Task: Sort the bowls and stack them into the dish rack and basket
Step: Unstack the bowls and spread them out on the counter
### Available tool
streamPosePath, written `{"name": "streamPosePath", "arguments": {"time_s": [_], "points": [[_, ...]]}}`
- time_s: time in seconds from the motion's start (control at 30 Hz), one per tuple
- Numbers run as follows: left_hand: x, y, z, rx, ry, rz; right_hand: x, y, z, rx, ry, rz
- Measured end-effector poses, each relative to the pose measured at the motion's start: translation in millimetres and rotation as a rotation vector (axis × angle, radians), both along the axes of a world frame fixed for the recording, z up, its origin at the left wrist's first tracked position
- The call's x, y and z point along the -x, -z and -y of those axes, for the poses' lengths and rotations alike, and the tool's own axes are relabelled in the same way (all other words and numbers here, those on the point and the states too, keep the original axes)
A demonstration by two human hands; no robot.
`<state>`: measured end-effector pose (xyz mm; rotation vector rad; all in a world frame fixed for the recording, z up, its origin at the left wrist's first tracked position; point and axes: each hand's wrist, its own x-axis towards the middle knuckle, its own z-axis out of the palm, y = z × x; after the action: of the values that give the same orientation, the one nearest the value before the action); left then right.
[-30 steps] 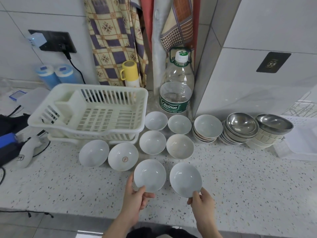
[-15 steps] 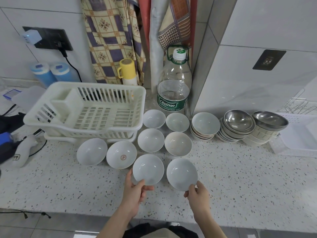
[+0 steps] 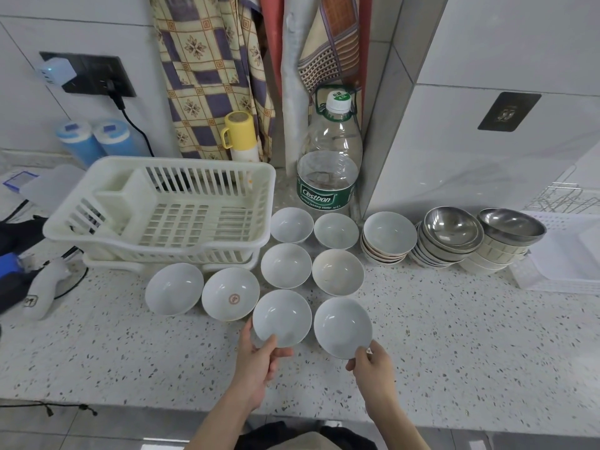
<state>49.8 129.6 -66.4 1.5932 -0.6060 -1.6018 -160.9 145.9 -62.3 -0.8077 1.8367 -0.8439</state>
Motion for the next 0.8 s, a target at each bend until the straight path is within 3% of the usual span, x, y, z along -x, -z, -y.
{"name": "streamPosePath", "arguments": {"time_s": [0.47, 0.8], "points": [[0.4, -1.4, 0.9, 0.004, 0.031, 0.012, -6.0, 6.9, -3.1, -0.024, 0.042, 0.069], [-1.9, 1.7, 1.7, -0.026, 0.037, 0.017, -4.2, 8.0, -1.8, -0.048, 0.134, 0.249]]}}
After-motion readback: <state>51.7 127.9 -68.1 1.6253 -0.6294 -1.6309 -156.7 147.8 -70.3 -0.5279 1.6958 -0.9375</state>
